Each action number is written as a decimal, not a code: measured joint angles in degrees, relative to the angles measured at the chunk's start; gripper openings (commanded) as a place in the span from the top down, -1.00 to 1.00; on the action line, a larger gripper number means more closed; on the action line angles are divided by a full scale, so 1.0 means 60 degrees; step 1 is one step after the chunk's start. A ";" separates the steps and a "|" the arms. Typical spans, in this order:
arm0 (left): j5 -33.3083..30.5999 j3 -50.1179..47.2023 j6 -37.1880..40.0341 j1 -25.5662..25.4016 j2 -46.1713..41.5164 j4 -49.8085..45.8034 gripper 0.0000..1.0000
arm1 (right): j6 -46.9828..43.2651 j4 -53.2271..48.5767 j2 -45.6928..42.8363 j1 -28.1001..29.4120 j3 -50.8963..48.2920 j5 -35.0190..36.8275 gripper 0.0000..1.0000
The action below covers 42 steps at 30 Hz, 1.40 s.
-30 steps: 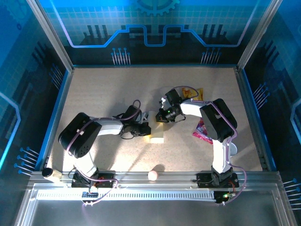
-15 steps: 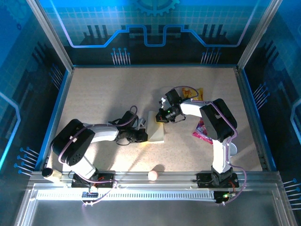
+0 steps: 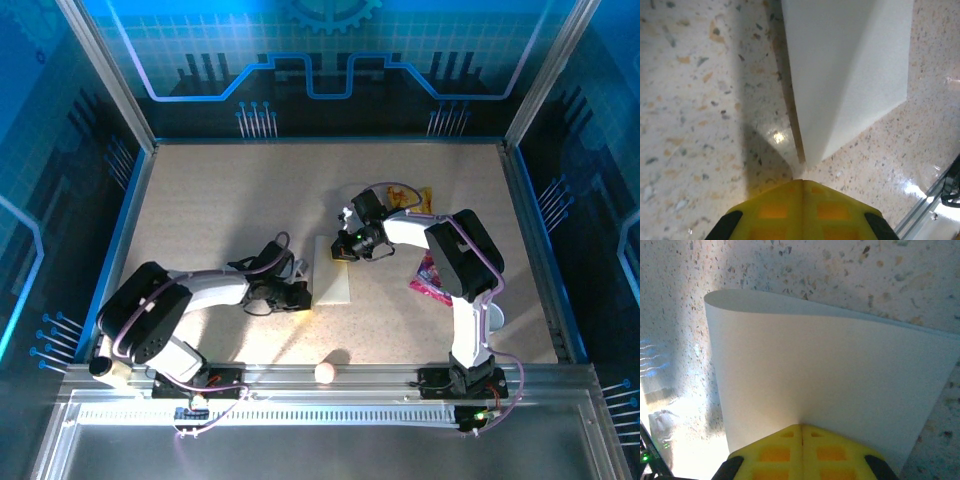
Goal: Fold a paper plane with a square sheet of paper (fold left side to right side)
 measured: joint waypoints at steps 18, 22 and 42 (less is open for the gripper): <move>0.0022 0.2328 0.0153 0.0299 0.1905 0.0106 1.00 | -0.0069 0.0022 -0.0007 0.0000 -0.0004 0.0011 1.00; -0.0124 0.2353 0.0233 0.0255 0.2197 0.0033 1.00 | -0.0069 0.0051 -0.0015 0.0000 -0.0011 0.0000 1.00; -0.0463 0.2353 -0.0324 0.0066 0.2269 -0.0011 1.00 | 0.0262 -0.0229 -0.2725 -0.0011 -0.1687 0.0532 1.00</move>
